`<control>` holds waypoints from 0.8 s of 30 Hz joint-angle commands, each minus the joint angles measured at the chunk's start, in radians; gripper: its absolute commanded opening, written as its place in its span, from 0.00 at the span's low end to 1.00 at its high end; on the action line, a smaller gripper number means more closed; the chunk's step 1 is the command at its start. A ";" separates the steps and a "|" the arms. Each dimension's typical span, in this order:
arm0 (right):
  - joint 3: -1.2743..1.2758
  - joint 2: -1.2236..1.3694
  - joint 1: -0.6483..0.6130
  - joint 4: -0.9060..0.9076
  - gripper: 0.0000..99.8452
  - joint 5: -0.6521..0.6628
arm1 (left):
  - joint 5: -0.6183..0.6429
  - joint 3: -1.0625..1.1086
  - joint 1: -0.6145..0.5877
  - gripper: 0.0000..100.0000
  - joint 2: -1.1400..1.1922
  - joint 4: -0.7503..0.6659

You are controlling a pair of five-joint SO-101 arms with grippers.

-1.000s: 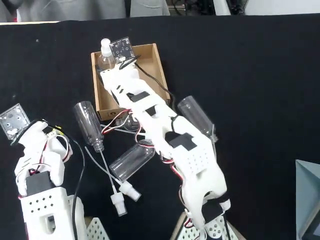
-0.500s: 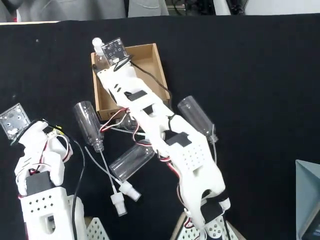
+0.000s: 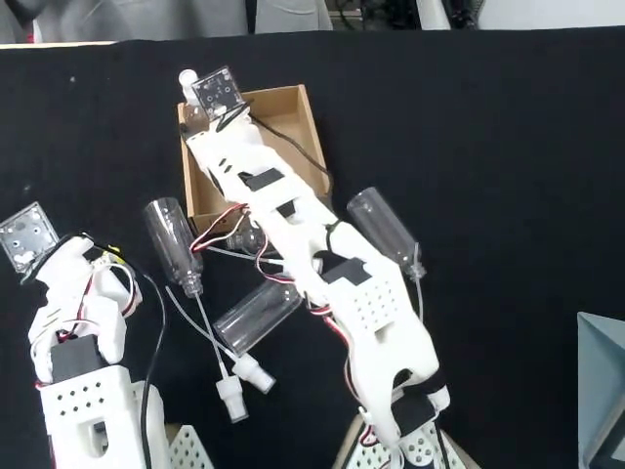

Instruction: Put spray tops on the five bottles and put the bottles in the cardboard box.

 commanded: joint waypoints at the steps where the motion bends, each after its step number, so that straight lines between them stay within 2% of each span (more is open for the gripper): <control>1: -0.038 0.004 -0.009 0.020 0.22 0.011 | 0.006 -0.084 -0.002 0.08 -0.018 -0.012; 13: -0.036 -0.002 -0.008 0.049 0.23 0.011 | 0.006 -0.084 -0.002 0.08 -0.018 -0.015; 24: -0.007 -0.099 -0.006 0.244 0.23 0.015 | 0.006 -0.084 -0.002 0.08 -0.018 -0.015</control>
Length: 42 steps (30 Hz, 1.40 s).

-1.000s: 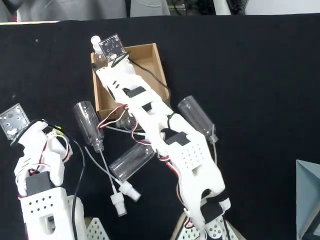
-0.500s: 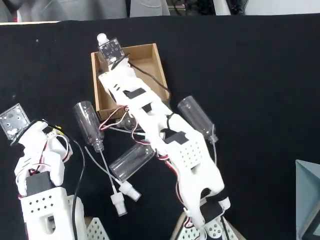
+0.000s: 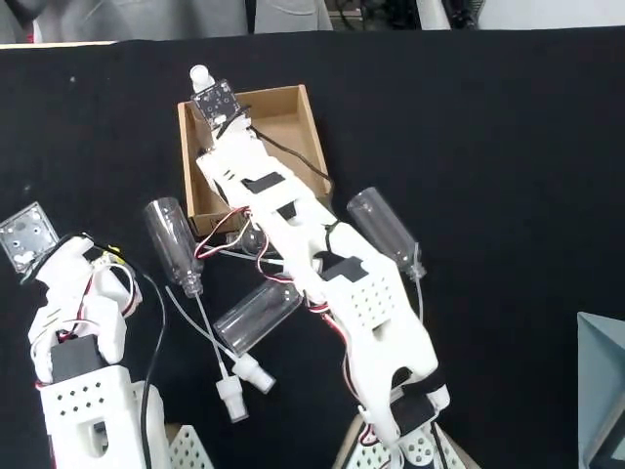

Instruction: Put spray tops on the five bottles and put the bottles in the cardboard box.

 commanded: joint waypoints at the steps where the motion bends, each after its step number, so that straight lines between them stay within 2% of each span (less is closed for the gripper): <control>1: 0.005 -0.136 -0.009 0.066 0.23 0.012 | 0.006 -0.084 -0.002 0.08 -0.018 -0.015; 18: 0.185 -0.228 0.034 0.091 0.22 0.015 | 0.002 -0.084 -0.007 0.08 -0.018 -0.011; 24: 0.185 -0.225 0.068 0.084 0.09 0.017 | 0.000 -0.084 -0.008 0.08 -0.018 -0.011; 32: 0.177 -0.222 0.074 0.078 0.04 0.018 | 0.000 -0.084 -0.008 0.08 -0.018 -0.011; 42: 0.197 -0.151 0.072 -0.152 0.04 0.017 | 0.000 -0.084 -0.008 0.08 -0.018 -0.011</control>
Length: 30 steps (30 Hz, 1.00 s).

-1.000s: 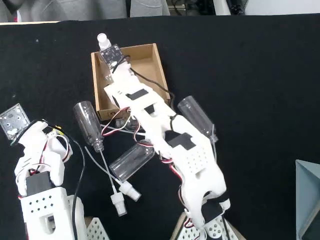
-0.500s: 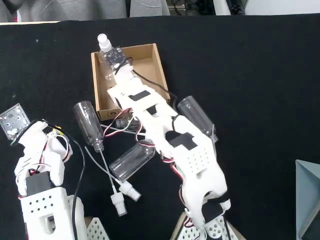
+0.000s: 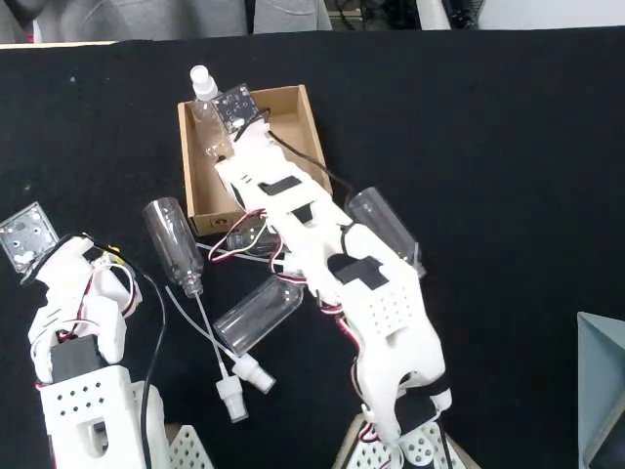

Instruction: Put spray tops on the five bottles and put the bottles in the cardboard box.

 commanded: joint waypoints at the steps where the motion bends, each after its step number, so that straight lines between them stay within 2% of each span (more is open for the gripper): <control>1: -0.008 -0.010 0.028 -0.101 0.04 0.009 | 0.000 -0.084 -0.008 0.08 -0.018 -0.011; 6: -0.010 0.018 0.026 -0.184 0.04 0.009 | 0.000 -0.084 -0.008 0.08 -0.018 -0.011; 16: -0.041 0.038 0.028 -0.175 0.04 0.009 | 0.000 -0.082 -0.008 0.08 -0.018 -0.011; 30: 0.231 -0.246 0.029 -0.178 0.04 0.009 | -0.002 -0.077 -0.008 0.08 -0.018 -0.014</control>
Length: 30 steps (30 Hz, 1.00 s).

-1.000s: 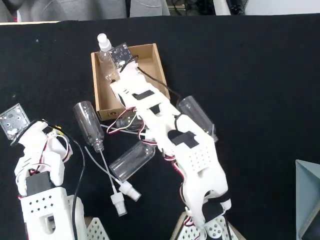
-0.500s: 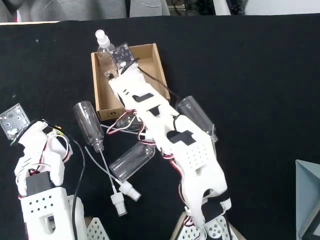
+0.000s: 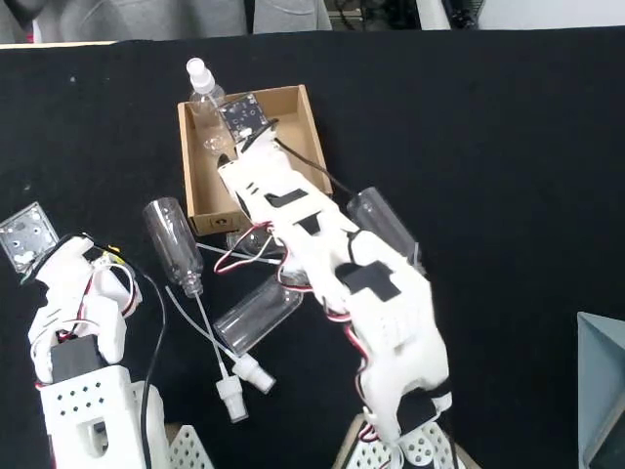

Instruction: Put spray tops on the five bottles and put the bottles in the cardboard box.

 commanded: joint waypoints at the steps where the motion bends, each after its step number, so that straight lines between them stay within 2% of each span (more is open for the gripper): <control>1: 0.024 -0.134 0.029 -0.029 0.04 0.009 | -0.002 -0.076 -0.008 0.08 -0.018 -0.015; 20: 0.288 -0.404 0.029 -0.029 0.04 0.011 | -0.002 -0.070 -0.008 0.08 -0.018 -0.015; 30: 0.426 -0.513 0.029 -0.028 0.04 0.043 | -0.002 -0.030 -0.008 0.09 -0.018 -0.080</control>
